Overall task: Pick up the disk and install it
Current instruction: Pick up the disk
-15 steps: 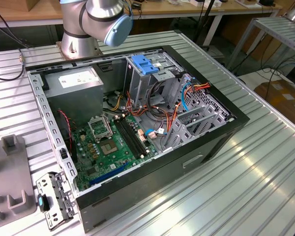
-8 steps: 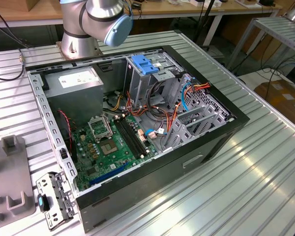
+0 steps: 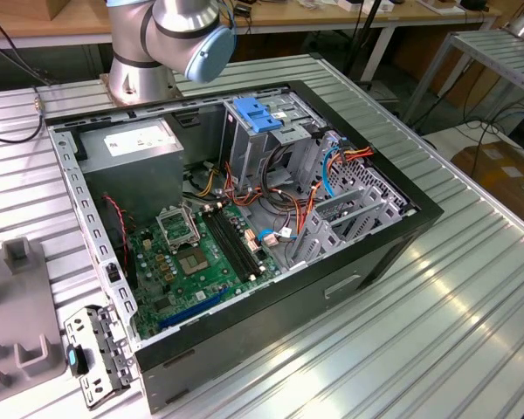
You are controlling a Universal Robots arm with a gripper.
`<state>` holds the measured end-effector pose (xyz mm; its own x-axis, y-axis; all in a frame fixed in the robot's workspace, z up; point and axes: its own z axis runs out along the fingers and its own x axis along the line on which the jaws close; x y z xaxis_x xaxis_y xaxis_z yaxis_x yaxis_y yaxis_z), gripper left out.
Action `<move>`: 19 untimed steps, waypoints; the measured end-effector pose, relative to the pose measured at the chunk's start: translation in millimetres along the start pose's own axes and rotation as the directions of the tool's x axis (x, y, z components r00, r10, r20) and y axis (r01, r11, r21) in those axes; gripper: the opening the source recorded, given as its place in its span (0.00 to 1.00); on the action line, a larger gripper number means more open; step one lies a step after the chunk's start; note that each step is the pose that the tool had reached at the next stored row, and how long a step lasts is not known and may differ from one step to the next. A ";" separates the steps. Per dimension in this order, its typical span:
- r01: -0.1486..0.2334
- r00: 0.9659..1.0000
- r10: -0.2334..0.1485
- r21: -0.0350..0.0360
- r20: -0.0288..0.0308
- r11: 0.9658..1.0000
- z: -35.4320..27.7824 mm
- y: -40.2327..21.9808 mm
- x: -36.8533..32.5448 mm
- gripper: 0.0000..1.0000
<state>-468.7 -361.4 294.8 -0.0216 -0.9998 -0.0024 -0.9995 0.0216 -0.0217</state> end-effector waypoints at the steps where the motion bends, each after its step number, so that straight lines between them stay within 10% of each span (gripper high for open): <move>1: 0.001 1.000 -0.001 0.000 0.000 1.000 0.0 0.0 0.0 0.38; 19: 0.017 1.000 -0.017 0.000 0.000 1.000 0.0 0.3 0.1 0.37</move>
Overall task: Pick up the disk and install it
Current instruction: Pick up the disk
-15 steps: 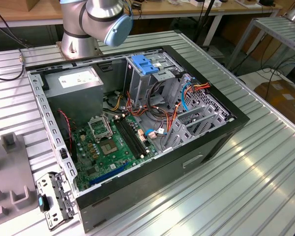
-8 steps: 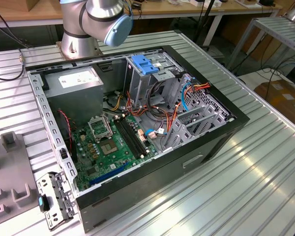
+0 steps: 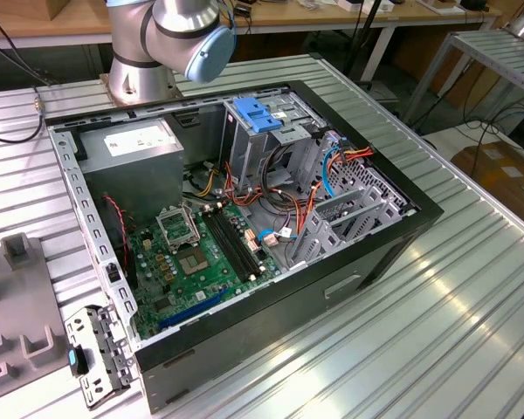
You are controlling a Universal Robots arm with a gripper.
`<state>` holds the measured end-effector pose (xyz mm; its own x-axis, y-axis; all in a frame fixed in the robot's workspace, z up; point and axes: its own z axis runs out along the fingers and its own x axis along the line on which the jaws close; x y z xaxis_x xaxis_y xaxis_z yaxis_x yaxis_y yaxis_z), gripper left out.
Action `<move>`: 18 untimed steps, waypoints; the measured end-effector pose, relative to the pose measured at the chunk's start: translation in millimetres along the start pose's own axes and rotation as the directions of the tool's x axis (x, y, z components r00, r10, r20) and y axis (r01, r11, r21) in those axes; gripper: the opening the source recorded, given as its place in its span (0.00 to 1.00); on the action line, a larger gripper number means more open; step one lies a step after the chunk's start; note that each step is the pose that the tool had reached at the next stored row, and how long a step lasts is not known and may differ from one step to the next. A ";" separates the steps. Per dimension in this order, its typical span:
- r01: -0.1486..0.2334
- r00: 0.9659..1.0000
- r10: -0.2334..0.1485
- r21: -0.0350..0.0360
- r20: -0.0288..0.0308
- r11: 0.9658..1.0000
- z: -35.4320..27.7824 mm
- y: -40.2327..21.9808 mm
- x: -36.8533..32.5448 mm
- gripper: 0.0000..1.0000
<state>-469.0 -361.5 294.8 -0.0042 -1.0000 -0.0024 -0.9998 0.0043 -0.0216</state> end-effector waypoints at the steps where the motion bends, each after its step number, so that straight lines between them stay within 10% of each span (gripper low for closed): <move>1: 0.000 1.000 0.000 0.000 0.000 1.000 0.0 0.0 0.0 0.37; 18: 0.000 1.000 0.000 0.000 -0.003 1.000 -5.1 -0.1 -0.1 0.37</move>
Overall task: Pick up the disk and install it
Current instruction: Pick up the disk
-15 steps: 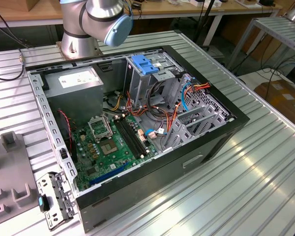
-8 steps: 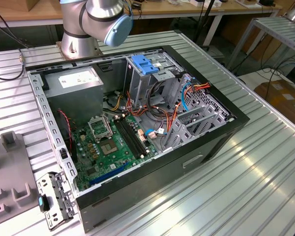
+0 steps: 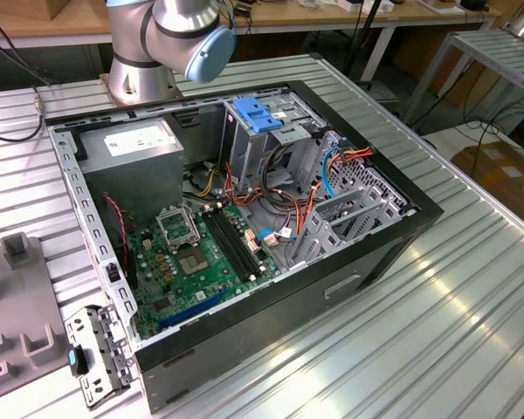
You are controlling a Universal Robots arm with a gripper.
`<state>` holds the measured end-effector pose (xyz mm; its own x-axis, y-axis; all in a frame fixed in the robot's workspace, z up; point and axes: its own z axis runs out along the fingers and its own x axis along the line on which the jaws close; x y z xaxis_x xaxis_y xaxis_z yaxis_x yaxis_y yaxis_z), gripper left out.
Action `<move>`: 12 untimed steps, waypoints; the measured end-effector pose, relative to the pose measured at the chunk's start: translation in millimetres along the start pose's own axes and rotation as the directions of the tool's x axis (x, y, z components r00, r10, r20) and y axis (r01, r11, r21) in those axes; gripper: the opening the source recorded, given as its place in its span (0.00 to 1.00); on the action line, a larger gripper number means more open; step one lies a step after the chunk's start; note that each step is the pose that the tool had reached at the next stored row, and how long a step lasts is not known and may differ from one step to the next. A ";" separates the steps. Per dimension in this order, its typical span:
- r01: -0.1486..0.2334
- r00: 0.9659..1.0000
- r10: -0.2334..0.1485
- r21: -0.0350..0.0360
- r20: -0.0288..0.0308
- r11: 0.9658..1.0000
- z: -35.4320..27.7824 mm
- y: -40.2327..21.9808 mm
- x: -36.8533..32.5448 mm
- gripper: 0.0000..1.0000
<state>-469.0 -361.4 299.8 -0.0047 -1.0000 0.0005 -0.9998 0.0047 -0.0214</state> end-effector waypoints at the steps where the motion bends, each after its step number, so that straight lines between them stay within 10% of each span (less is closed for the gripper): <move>1: 0.000 1.000 0.000 0.000 0.000 1.000 -0.3 0.0 0.0 0.37; 12: 0.000 1.000 0.000 0.000 -0.002 1.000 -9.7 -0.2 0.0 0.37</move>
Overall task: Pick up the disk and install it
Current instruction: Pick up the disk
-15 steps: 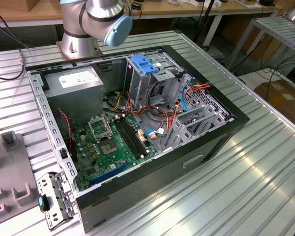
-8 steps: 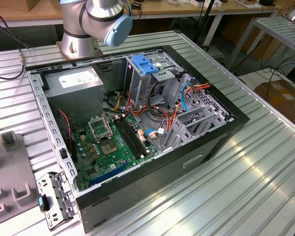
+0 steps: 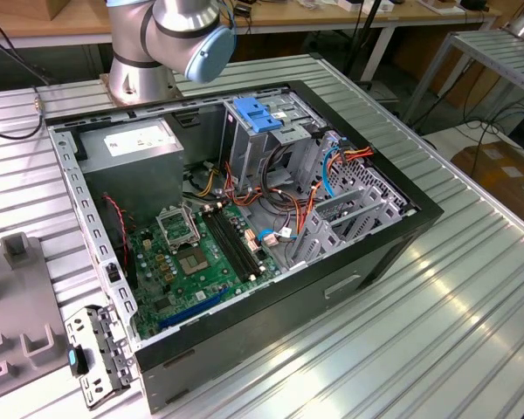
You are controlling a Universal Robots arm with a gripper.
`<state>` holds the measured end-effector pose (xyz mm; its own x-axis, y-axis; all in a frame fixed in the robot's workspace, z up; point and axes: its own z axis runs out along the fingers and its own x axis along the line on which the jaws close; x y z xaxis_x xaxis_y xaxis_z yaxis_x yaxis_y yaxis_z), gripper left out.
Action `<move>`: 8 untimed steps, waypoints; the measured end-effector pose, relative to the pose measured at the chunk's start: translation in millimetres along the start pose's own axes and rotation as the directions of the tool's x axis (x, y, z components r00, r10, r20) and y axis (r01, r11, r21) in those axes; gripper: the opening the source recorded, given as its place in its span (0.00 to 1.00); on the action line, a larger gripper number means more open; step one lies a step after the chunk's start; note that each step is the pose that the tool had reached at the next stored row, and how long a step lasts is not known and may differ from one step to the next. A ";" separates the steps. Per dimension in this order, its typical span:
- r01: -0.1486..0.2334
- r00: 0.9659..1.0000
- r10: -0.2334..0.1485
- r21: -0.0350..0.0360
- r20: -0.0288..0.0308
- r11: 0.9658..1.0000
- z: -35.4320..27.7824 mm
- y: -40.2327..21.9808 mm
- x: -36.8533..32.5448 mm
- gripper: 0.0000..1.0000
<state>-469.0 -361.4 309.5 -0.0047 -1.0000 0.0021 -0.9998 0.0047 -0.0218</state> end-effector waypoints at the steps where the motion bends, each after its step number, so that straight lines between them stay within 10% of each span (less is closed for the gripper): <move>1: 0.000 1.000 0.000 0.000 0.000 1.000 -0.9 0.0 0.0 0.37; 8: 0.000 1.000 0.000 0.000 -0.001 1.000 -9.5 -0.2 0.0 0.37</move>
<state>-469.0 -361.4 319.0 -0.0047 -1.0000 0.0032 -0.9998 0.0046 -0.0217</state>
